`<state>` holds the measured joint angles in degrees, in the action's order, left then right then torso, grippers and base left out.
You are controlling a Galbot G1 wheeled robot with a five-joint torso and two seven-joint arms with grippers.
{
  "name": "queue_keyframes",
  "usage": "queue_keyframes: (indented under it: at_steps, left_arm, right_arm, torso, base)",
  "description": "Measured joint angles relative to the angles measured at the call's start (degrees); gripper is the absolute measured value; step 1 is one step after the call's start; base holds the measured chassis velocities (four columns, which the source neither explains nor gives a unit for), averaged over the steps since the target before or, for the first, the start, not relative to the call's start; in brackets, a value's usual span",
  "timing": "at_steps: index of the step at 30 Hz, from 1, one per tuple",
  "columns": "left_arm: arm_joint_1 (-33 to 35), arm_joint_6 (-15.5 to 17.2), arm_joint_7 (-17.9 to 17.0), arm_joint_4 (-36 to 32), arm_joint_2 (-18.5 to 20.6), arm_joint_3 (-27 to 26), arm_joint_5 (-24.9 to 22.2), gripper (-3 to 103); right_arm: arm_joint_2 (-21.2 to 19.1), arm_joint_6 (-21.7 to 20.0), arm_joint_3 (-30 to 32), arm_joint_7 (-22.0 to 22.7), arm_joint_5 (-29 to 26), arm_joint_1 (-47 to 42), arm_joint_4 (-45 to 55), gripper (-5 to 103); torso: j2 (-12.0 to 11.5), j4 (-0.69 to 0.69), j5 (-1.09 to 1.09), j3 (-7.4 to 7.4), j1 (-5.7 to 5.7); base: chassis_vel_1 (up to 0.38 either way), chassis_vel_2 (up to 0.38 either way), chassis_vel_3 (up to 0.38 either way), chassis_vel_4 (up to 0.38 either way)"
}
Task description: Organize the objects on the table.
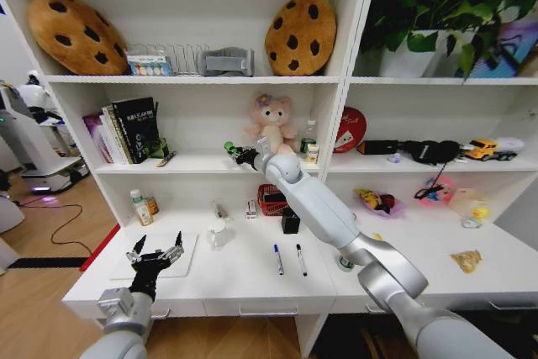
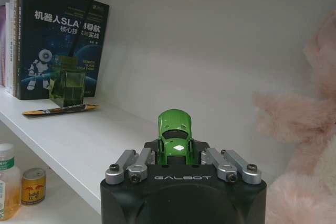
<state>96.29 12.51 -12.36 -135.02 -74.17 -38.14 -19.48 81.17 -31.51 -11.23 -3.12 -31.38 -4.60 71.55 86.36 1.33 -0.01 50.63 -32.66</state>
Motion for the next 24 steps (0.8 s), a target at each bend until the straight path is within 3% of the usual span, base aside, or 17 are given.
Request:
queue_keyframes:
  at_steps: [9, 12, 13, 15, 16, 20, 21, 23, 24]
  left_arm:
    - [0.0, 0.0, 0.0, 0.0, 0.0, 0.0, 0.0, 100]
    - [0.0, 0.0, 0.0, 0.0, 0.0, 0.0, 0.0, 100]
    - [0.0, 0.0, 0.0, 0.0, 0.0, 0.0, 0.0, 100]
    - [0.0, 0.0, 0.0, 0.0, 0.0, 0.0, 0.0, 100]
    - [0.0, 0.0, 0.0, 0.0, 0.0, 0.0, 0.0, 100]
    - [0.0, 0.0, 0.0, 0.0, 0.0, 0.0, 0.0, 100]
    - [0.0, 0.0, 0.0, 0.0, 0.0, 0.0, 0.0, 100]
    - [0.0, 0.0, 0.0, 0.0, 0.0, 0.0, 0.0, 100]
    - [0.0, 0.0, 0.0, 0.0, 0.0, -0.01, 0.0, 100]
  right_arm:
    - [2.72, 1.56, 0.47, 0.07, 2.15, -0.07, -6.74, 29]
    - [3.13, 1.61, 0.7, 0.33, 2.86, -0.41, -7.6, 33]
    - [3.18, 1.61, 0.75, 0.7, 2.93, -0.71, -7.66, 44]
    - [3.17, 1.61, 0.78, 1.11, 2.97, -0.97, -7.64, 44]
    - [3.16, 1.61, 0.8, 1.27, 2.97, -1.08, -7.58, 54]
    - [2.3, 1.6, 0.59, 2.42, 2.8, -1.46, -5.77, 61]
    - [1.74, 1.5, 0.34, 3.18, 2.71, -1.64, -4.38, 72]
    - [0.49, 0.89, -0.29, 5.25, 1.8, -2.15, -0.94, 78]
    - [-1.04, -0.97, -0.97, 8.57, -1.03, -3.02, 4.19, 83]
  torso:
    - [0.0, 0.0, 0.0, 0.0, 0.0]
    - [0.0, 0.0, 0.0, 0.0, 0.0]
    - [0.0, 0.0, 0.0, 0.0, 0.0]
    - [0.0, 0.0, 0.0, 0.0, 0.0]
    - [0.0, 0.0, 0.0, 0.0, 0.0]
    - [0.0, 0.0, 0.0, 0.0, 0.0]
    - [0.0, 0.0, 0.01, 0.0, 0.0]
    - [0.0, 0.0, 0.01, 0.0, 0.0]
    - [0.0, 0.01, 0.01, -0.01, 0.0]
  base:
    - [0.0, 0.0, 0.0, 0.0]
    - [0.0, 0.0, 0.0, 0.0]
    - [0.0, 0.0, 0.0, 0.0]
    - [0.0, 0.0, 0.0, 0.0]
    - [0.0, 0.0, 0.0, 0.0]
    - [0.0, 0.0, 0.0, 0.0]
    - [0.0, 0.0, 0.0, 0.0]
    - [0.0, 0.0, 0.0, 0.0]
    - [0.0, 0.0, 0.0, 0.0]
